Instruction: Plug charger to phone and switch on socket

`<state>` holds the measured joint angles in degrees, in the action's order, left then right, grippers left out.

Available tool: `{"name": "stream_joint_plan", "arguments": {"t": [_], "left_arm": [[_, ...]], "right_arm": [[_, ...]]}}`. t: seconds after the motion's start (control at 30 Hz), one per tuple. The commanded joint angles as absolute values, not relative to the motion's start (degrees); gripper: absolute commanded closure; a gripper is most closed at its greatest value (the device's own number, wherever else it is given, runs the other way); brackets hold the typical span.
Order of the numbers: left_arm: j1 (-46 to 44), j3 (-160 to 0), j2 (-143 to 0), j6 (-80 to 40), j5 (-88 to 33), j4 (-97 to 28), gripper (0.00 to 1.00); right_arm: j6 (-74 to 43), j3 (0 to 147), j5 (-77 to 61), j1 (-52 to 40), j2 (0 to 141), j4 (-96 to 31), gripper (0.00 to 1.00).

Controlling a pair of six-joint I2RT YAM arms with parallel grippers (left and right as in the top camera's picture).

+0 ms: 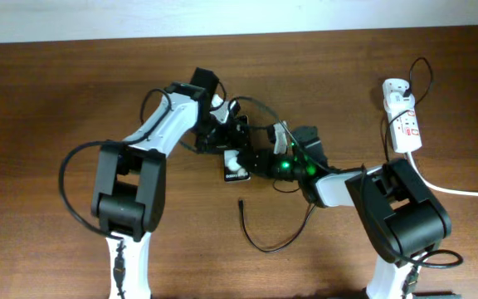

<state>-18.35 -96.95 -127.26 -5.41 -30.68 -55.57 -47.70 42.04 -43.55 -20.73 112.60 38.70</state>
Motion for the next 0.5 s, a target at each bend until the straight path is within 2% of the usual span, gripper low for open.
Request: {"name": "stream_joint_plan", "arguments": {"t": [0.0,0.13,0.17,0.23,0.27,0.4,0.43,0.47], "left_arm": [[-13.78,-96.71,-120.6,3.4,-45.89,-55.53,0.08],[-10.31,-96.71,-119.0,14.28,-75.85,-54.94,0.14],[-10.26,-96.71,-119.0,17.69,-79.42,-54.68,0.15],[-10.33,-96.71,-119.02,19.86,-82.59,-53.69,0.22],[-10.33,-96.71,-119.02,19.86,-88.88,-50.96,0.25],[-10.37,-96.92,-118.83,18.76,-90.19,-47.9,0.4],[-10.37,-96.9,-118.85,18.76,-90.19,-47.46,0.47],[-10.37,-96.92,-118.85,18.76,-90.19,-47.35,0.6]], "right_arm": [[-46.87,42.7,-52.38,-17.23,112.55,45.1,0.96],[-53.67,42.7,-56.88,-16.75,112.55,57.01,0.96],[-55.75,42.7,-57.82,-16.86,112.55,61.21,0.96],[-62.19,42.7,-58.46,-16.84,112.55,69.34,0.96],[-63.55,42.7,-57.8,-16.97,112.55,71.79,0.96],[-65.04,42.72,-56.25,-16.97,112.55,71.92,0.96],[-65.04,42.72,-56.31,-16.97,112.55,71.9,0.96],[-65.01,42.72,-56.29,-16.97,112.55,71.92,0.96]]}}
